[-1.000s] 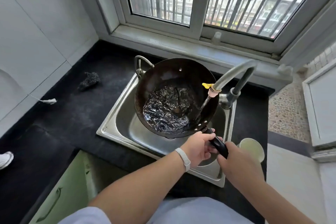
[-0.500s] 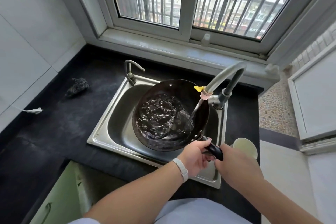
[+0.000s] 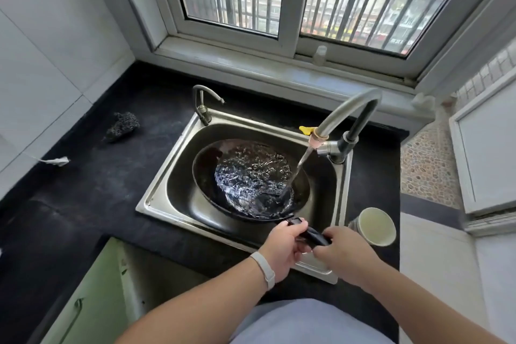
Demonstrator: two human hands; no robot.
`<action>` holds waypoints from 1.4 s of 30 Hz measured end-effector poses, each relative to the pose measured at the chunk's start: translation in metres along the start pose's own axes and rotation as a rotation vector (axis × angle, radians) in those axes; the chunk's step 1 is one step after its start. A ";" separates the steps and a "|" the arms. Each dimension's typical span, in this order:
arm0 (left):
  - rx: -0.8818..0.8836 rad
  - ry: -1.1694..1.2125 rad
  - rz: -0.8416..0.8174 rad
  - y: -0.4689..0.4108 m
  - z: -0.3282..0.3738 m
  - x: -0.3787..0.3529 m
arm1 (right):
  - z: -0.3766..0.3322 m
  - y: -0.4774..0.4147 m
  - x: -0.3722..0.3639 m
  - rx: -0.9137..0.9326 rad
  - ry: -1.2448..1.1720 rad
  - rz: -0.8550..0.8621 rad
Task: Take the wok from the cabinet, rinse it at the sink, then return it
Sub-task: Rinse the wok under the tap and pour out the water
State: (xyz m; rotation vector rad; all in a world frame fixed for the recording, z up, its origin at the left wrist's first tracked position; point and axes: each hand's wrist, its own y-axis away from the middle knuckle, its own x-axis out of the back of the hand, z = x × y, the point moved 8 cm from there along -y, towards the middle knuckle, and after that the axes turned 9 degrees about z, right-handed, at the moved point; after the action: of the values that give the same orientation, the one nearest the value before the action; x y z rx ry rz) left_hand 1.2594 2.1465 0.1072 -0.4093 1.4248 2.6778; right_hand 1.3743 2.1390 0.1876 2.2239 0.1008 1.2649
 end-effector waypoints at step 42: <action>-0.131 0.108 0.214 0.005 0.021 -0.005 | 0.010 0.000 -0.013 -0.212 -0.619 -0.508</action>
State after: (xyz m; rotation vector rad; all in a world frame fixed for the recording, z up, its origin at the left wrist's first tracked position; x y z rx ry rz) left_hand 1.2593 2.1615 0.1241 -0.4416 1.3977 2.9741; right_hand 1.3754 2.1305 0.1740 2.1151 0.2564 0.2841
